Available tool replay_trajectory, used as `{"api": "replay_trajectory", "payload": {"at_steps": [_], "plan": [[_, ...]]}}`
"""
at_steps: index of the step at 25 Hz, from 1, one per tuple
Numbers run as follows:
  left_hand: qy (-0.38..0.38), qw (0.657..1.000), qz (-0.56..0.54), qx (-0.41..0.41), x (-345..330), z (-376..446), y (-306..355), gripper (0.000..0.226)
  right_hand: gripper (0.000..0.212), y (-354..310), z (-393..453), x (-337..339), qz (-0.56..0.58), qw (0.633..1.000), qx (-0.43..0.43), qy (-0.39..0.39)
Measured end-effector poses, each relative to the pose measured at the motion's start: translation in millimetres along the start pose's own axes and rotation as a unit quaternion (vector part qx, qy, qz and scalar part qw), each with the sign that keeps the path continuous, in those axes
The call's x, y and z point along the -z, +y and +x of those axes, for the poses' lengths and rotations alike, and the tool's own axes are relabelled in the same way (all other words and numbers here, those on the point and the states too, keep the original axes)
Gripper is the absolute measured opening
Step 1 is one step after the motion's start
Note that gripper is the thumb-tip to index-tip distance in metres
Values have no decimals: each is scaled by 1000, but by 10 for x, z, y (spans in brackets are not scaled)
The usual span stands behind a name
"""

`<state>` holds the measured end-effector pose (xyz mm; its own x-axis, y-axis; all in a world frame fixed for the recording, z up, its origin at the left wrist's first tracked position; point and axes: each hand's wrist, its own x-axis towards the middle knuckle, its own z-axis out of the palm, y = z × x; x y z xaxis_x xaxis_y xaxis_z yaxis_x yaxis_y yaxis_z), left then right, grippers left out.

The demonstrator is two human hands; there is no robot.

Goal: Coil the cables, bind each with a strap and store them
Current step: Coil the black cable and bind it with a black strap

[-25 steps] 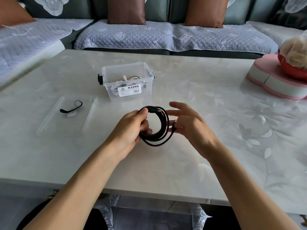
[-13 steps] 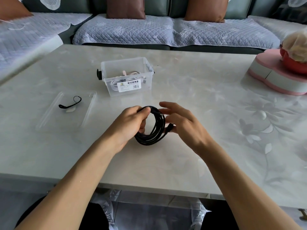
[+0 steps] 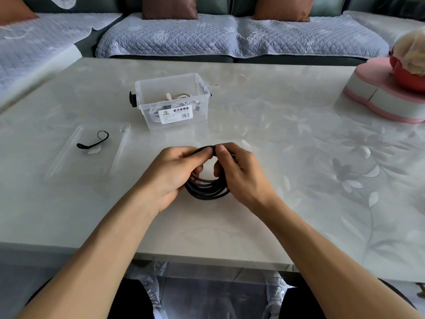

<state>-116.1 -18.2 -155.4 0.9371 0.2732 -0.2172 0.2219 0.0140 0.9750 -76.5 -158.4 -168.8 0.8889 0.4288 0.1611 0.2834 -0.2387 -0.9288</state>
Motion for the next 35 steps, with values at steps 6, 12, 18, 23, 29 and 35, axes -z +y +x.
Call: {"api": "replay_trajectory", "payload": {"at_steps": [6,12,18,23,29,35], "plan": [[102,994,-7,-37,-107,3,-65,26,25,-55,33,-10,109,989,-95,-11],[96,963,-250,39,-108,-54,62,20,30,-69,53,95,165,978,-121,-36],[49,977,-205,42,-176,-86,96,20,28,-59,11,81,30,997,-45,-61],[-5,981,-190,39,-223,-134,118,10,23,-91,-35,131,-18,998,-48,-47],[12,955,-291,46,-174,-130,101,30,27,-196,-30,174,87,990,-107,-38],[96,967,-232,46,-174,-130,145,39,27,-136,-23,159,-59,997,-51,-26]]}}
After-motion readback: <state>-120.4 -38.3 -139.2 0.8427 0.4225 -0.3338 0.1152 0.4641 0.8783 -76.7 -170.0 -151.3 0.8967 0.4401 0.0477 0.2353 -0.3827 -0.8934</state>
